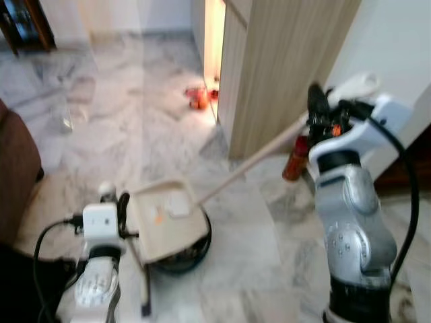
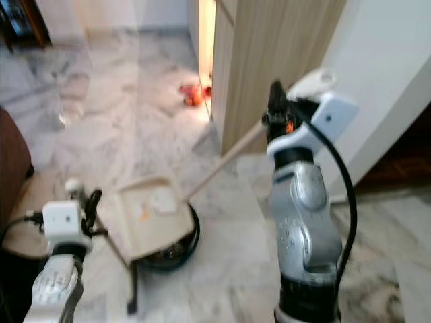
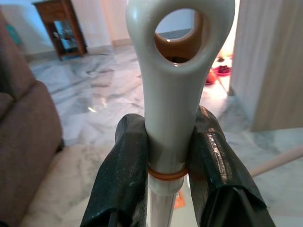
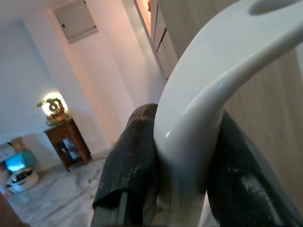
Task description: Sweep floor
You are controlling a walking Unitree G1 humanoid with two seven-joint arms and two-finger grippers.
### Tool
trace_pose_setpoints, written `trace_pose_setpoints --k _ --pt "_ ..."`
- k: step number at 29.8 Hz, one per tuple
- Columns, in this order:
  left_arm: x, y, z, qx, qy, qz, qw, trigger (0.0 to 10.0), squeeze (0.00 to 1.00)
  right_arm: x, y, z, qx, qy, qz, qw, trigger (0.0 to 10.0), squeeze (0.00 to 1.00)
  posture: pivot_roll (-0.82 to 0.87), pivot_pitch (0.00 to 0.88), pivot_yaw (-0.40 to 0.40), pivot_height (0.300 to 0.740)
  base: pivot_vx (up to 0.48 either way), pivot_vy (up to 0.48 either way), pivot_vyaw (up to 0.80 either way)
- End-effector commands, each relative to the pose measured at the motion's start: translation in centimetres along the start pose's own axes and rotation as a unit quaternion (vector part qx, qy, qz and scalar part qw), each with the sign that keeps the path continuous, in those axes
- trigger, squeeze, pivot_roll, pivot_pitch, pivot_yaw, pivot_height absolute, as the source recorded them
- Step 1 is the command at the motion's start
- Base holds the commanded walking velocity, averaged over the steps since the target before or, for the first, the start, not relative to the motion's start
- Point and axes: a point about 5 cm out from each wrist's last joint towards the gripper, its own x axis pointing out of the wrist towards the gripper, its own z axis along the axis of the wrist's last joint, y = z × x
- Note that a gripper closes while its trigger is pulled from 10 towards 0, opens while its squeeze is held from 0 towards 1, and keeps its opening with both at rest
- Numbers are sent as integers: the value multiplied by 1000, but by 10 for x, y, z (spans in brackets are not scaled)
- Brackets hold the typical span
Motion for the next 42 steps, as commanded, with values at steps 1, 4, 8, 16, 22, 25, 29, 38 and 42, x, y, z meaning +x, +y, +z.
trace_pose_setpoints --k 1,4,8,16,22,25,29,38,42 --pt "0 -1 6 2 -19 -1 1000 10000 0 -1 -2 13 0 -31 -3 1000 10000 0 72 93 -11 740 0 0 0" --pt "0 -3 7 -1 -25 -7 1000 10000 0 -2 0 11 1 -29 -1 1000 10000 0 69 95 -10 740 0 0 0" --pt "-1 -5 8 -3 -29 -11 1000 10000 0 -4 4 8 7 -26 7 1000 10000 0 69 94 -10 740 0 0 0" --pt "-1 -7 8 -6 -31 -19 999 10000 0 -6 26 3 26 -17 38 999 10000 0 67 96 -8 740 0 0 0" --pt "-2 -4 7 -3 -30 -15 999 10000 0 -7 35 4 7 -30 60 998 10000 0 69 92 -7 740 0 0 0" --pt "-2 -3 7 -2 -30 -14 999 10000 0 -8 45 7 -17 -46 89 995 10000 0 71 88 -8 740 0 0 0" --pt "-1 -6 8 -5 -34 -17 999 10000 0 -13 62 7 -33 -59 127 990 10000 0 74 83 -9 740 0 0 0" --pt "-2 -4 8 -4 -33 -16 999 10000 0 -20 81 8 -33 -76 162 983 10000 0 77 87 -13 740 0 0 0" --pt "-2 -5 8 -3 -35 -16 999 10000 0 -24 88 11 -39 -98 172 979 10000 0 83 88 -17 740 0 0 0"
